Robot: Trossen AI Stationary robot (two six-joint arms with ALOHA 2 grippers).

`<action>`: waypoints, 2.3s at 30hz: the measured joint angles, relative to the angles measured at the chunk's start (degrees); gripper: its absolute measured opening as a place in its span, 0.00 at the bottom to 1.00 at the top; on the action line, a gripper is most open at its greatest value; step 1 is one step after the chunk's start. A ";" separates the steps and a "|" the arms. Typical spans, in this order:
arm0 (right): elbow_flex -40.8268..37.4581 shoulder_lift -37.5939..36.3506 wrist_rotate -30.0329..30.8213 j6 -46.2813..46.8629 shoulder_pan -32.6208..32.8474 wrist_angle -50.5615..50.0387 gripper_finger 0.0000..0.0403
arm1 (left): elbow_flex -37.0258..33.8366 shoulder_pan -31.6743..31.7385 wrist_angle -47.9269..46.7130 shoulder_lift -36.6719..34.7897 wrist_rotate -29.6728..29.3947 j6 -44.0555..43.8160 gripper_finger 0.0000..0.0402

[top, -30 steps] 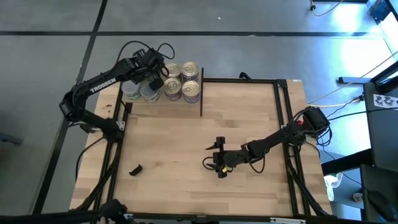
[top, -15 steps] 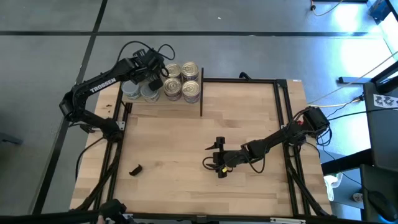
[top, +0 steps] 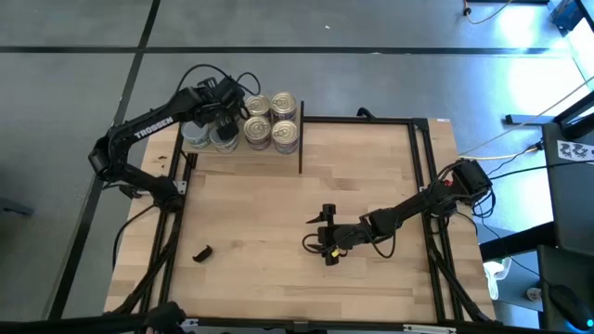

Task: Stack canned seafood by type on shelf
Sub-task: Stack the blue tuna can on top of the blue tuna can on the shelf

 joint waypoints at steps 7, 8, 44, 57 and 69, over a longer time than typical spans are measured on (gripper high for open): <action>0.00 0.00 0.00 0.00 0.00 0.44 0.82 | 0.00 -0.07 -0.10 -2.52 0.21 0.13 0.60; 0.00 0.00 0.00 0.00 0.00 0.44 0.82 | 0.00 -0.16 -0.08 -2.98 0.20 0.13 0.60; 0.00 0.00 0.00 -0.03 0.00 1.16 0.82 | 0.02 -0.23 -1.26 -4.58 1.75 -1.00 0.59; 0.00 0.00 0.02 -0.02 0.00 1.21 0.82 | 0.02 1.52 -1.96 -4.68 0.94 -2.67 0.59; 0.00 0.00 0.02 -0.02 0.00 1.32 0.82 | 0.02 0.64 3.27 -10.76 4.72 -4.05 0.59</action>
